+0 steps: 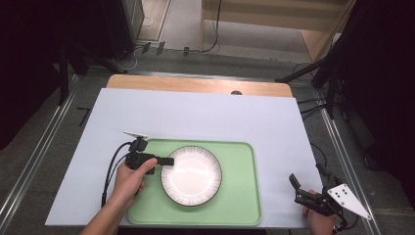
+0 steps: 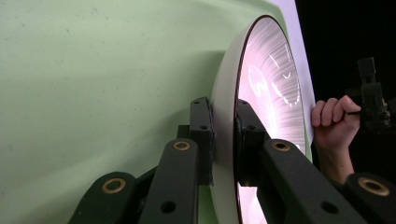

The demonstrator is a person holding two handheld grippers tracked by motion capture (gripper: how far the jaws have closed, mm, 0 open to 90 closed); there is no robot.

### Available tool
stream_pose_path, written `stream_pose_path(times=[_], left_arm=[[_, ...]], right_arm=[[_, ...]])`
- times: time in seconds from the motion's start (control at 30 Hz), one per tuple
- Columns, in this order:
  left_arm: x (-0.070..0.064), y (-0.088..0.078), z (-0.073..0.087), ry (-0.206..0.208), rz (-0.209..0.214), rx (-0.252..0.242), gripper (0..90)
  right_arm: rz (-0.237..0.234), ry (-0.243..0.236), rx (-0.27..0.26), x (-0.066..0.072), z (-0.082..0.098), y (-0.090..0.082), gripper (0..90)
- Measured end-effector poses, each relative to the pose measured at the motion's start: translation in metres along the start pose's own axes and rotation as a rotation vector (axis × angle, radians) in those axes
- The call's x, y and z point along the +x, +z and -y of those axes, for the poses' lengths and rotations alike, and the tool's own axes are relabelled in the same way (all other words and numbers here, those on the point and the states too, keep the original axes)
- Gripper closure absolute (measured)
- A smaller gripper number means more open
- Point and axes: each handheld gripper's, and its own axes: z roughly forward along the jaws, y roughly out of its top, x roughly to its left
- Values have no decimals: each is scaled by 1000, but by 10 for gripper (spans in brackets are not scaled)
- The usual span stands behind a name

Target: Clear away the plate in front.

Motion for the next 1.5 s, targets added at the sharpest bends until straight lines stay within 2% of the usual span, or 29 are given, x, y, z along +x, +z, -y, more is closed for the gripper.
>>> stream_pose_path(times=[0.17,0.27,0.33,0.4,0.53,0.6,0.73,0.8,0.97,1.07,1.13,1.2,1.23,1.27,1.3,1.37,1.5], left_arm=[[-2,0,1,13,-33,0,832],[-2,1,1,19,-38,0,831],[-4,1,1,38,-53,-5,828],[-4,1,1,50,-49,-7,816],[-8,2,3,78,-65,-11,697],[-9,1,3,91,-59,-20,653],[-10,-6,4,105,-57,-69,567],[-10,-11,5,123,-37,-107,503],[-14,-29,9,218,-19,-200,342],[-15,-38,12,251,10,-255,292],[-16,-43,15,271,0,-299,240],[-16,-48,17,288,18,-339,185],[-16,-50,19,311,30,-356,156],[-15,-52,20,336,56,-358,86],[-15,-54,21,339,72,-376,32],[-15,-58,24,356,64,-415,22],[-16,-66,29,386,35,-463,0]], right_arm=[[-1,-3,1,0,0,0,17],[-1,-2,-1,0,0,0,17],[-1,-4,0,0,0,0,18],[-1,-4,-1,0,0,0,18],[1,-2,0,0,0,0,18],[1,-4,0,0,0,0,18],[4,-4,2,1,0,0,18],[5,-5,3,1,0,0,17],[4,-5,3,1,0,0,18],[2,-6,3,1,0,0,18],[3,-5,2,1,0,0,18],[3,-4,2,1,0,0,17],[3,-4,3,1,0,0,17],[4,-5,3,1,0,1,18],[4,-5,3,1,0,1,17],[5,-5,4,1,0,1,17],[5,-6,5,1,0,1,17]])
